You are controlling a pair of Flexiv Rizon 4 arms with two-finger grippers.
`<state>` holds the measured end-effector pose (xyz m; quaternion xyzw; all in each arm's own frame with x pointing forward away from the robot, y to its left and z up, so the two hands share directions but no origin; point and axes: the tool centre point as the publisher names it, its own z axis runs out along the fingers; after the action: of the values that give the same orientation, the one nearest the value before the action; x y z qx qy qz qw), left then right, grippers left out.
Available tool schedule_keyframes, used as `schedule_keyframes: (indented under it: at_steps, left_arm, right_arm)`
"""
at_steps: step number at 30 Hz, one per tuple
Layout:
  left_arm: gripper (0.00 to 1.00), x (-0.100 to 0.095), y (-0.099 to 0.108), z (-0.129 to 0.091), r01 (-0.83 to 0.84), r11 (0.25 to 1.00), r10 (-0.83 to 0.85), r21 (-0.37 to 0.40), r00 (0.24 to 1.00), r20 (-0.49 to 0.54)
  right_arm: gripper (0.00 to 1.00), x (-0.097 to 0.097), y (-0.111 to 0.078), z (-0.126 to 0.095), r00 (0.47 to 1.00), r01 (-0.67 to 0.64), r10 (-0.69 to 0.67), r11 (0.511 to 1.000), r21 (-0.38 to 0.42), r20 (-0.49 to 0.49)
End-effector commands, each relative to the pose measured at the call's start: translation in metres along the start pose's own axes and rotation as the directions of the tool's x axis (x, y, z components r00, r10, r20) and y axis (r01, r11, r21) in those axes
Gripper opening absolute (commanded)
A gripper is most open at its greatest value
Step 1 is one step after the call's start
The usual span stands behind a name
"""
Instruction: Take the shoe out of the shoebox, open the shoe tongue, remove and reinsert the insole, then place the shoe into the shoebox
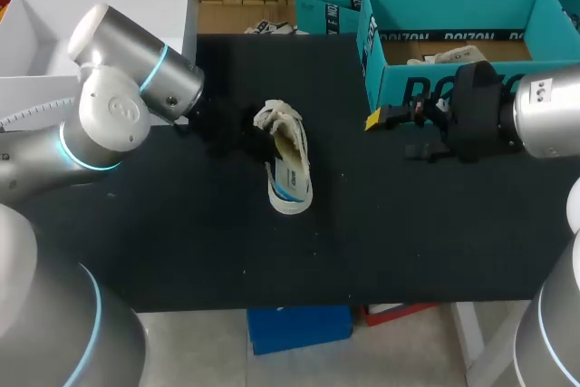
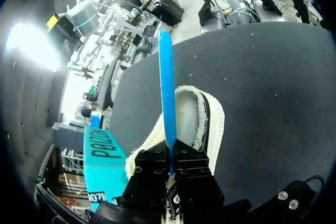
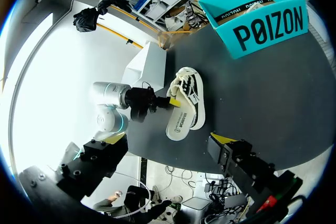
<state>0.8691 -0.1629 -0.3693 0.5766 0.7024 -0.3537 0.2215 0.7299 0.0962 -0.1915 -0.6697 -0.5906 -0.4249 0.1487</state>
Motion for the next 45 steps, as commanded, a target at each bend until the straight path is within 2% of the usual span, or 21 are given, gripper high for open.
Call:
schedule_keyframes:
  at_steps: [1, 3, 4, 5, 6, 8, 9, 10, 16, 20, 24, 28, 29, 31, 32, 45]
  left_arm:
    - [0.0, 0.003, 0.005, 0.003, 0.006, 1.0, -0.006, -0.009, 1.0, -0.009]
    - [0.0, 0.003, 0.005, 0.003, 0.009, 1.0, -0.009, -0.011, 1.0, -0.011]
    - [0.04, 0.003, 0.005, 0.003, 0.011, 1.0, -0.011, -0.011, 1.0, -0.013]
    - [0.27, 0.003, 0.005, 0.003, 0.012, 1.0, -0.012, -0.011, 1.0, -0.014]
    - [0.39, 0.002, 0.004, 0.003, 0.013, 1.0, -0.013, -0.01, 1.0, -0.014]
    - [0.49, 0.0, 0.001, 0.001, 0.01, 1.0, -0.01, -0.004, 1.0, -0.01]
    - [0.6, -0.002, -0.002, 0.0, 0.007, 1.0, -0.007, 0.002, 1.0, -0.006]
    - [0.64, -0.004, -0.004, -0.001, 0.004, 1.0, -0.004, 0.007, 1.0, -0.001]
    - [0.59, -0.015, -0.024, -0.004, -0.023, 0.998, 0.022, 0.054, 1.0, 0.016]
    - [0.5, -0.017, -0.038, 0.001, -0.038, 0.995, 0.037, 0.094, 0.999, 0.014]
    - [0.45, -0.017, -0.047, 0.004, -0.049, 0.991, 0.05, 0.121, 0.999, 0.0]
    - [0.33, -0.016, -0.052, 0.007, -0.052, 0.987, 0.055, 0.149, 0.998, -0.016]
    - [0.26, -0.016, -0.053, 0.007, -0.054, 0.987, 0.057, 0.153, 0.998, -0.018]
    - [0.05, -0.016, -0.054, 0.008, -0.051, 0.985, 0.054, 0.166, 0.998, -0.016]
    - [0.0, -0.016, -0.055, 0.008, -0.051, 0.985, 0.055, 0.166, 0.998, -0.016]
    - [0.0, -0.009, -0.038, 0.011, -0.039, 0.99, 0.043, 0.136, 0.999, -0.023]
  right_arm:
    - [1.0, 0.0, 0.0, 0.0, 1.0, 0.0, 0.0, 1.0, -0.001, 0.002]
    - [1.0, 0.0, 0.0, 0.0, 1.0, 0.0, 0.0, 1.0, -0.001, 0.002]
    - [1.0, 0.0, 0.0, 0.0, 1.0, 0.0, 0.0, 1.0, -0.001, 0.002]
    - [1.0, 0.0, 0.0, 0.0, 1.0, 0.0, 0.0, 1.0, -0.001, 0.002]
    - [1.0, 0.0, 0.0, 0.0, 1.0, 0.0, 0.0, 1.0, -0.001, 0.002]
    - [1.0, 0.0, 0.0, 0.0, 1.0, 0.0, 0.0, 1.0, -0.001, 0.002]
    - [1.0, 0.0, 0.0, 0.0, 1.0, 0.0, 0.0, 1.0, -0.001, 0.002]
    - [1.0, 0.0, 0.0, 0.0, 1.0, 0.0, 0.0, 1.0, -0.001, 0.002]
    - [1.0, 0.0, 0.0, 0.0, 1.0, 0.0, 0.0, 1.0, -0.001, 0.002]
    - [1.0, 0.0, 0.0, 0.0, 1.0, 0.0, 0.0, 1.0, -0.001, 0.002]
    - [1.0, 0.0, 0.0, 0.0, 1.0, 0.0, 0.0, 1.0, -0.001, 0.002]
    - [1.0, 0.0, 0.0, 0.0, 1.0, 0.0, 0.0, 1.0, -0.001, 0.002]
    - [1.0, 0.0, 0.0, 0.0, 1.0, 0.0, 0.0, 1.0, -0.001, 0.002]
    - [1.0, 0.0, 0.0, 0.0, 1.0, 0.0, 0.0, 1.0, -0.001, 0.002]
    - [1.0, 0.0, 0.0, 0.0, 1.0, 0.0, 0.0, 1.0, -0.001, 0.002]
    - [1.0, 0.0, 0.0, 0.0, 1.0, 0.0, 0.0, 1.0, -0.001, 0.002]
